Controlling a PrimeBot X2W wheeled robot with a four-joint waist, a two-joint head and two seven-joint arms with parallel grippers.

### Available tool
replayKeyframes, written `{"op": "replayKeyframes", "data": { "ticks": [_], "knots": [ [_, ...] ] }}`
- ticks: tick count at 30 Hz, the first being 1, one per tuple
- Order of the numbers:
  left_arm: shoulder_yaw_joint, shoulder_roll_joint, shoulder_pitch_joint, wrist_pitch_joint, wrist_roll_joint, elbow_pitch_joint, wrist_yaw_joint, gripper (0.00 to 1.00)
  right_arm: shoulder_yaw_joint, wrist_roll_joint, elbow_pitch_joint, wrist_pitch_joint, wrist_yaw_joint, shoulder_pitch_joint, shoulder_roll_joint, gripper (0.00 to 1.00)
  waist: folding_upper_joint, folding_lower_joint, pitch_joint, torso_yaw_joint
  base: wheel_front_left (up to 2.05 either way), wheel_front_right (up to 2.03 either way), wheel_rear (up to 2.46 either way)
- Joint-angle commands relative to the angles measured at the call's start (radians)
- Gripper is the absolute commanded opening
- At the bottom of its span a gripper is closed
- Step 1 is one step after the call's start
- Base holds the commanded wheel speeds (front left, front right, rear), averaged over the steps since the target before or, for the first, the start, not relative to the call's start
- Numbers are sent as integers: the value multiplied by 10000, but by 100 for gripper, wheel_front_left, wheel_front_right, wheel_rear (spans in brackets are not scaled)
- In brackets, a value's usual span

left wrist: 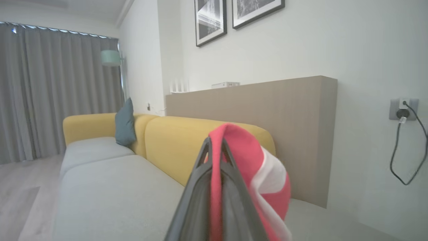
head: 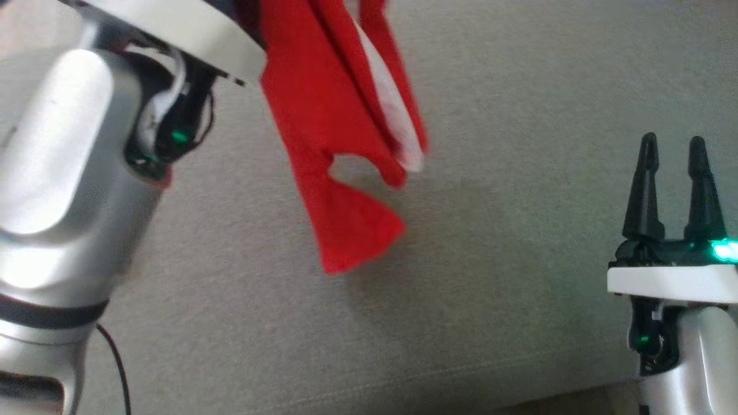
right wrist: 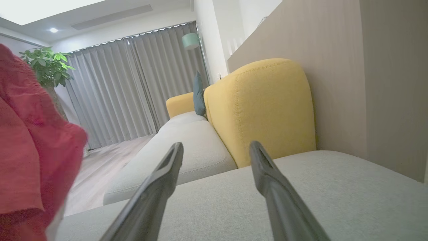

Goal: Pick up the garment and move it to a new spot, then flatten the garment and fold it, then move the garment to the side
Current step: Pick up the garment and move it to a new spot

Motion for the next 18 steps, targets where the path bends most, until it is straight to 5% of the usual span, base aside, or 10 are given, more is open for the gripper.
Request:
{"op": "replayKeyframes", "data": {
  "ticks": [1, 8, 16, 17, 18],
  "knots": [
    [330, 282, -285, 78, 50, -279, 62, 0, 259, 79, -401, -63, 42, -230, -60, 100, -1, 1, 155, -357, 0, 0, 0],
    [1, -87, -136, 113, 126, 647, 280, 0, 494, 514, -637, -63, 42, -584, -60, 100, -1, 1, 952, -1367, 0, 0, 0],
    [-93, 41, -913, -119, 500, 3256, 123, 0, 999, 1115, -851, -63, 42, -911, -60, 100, -1, 1, 1995, -2327, 0, 0, 0],
    [-112, 69, -1052, -195, 572, 3610, 78, 73, 1038, 1172, -868, -63, 42, -930, -60, 100, -1, 1, 2063, -2390, 0, 0, 0],
    [-140, 94, -1178, -248, 631, 3961, 21, 100, 1070, 1220, -880, -63, 42, -942, -60, 100, -1, 1, 2111, -2436, 0, 0, 0]
  ]
}}
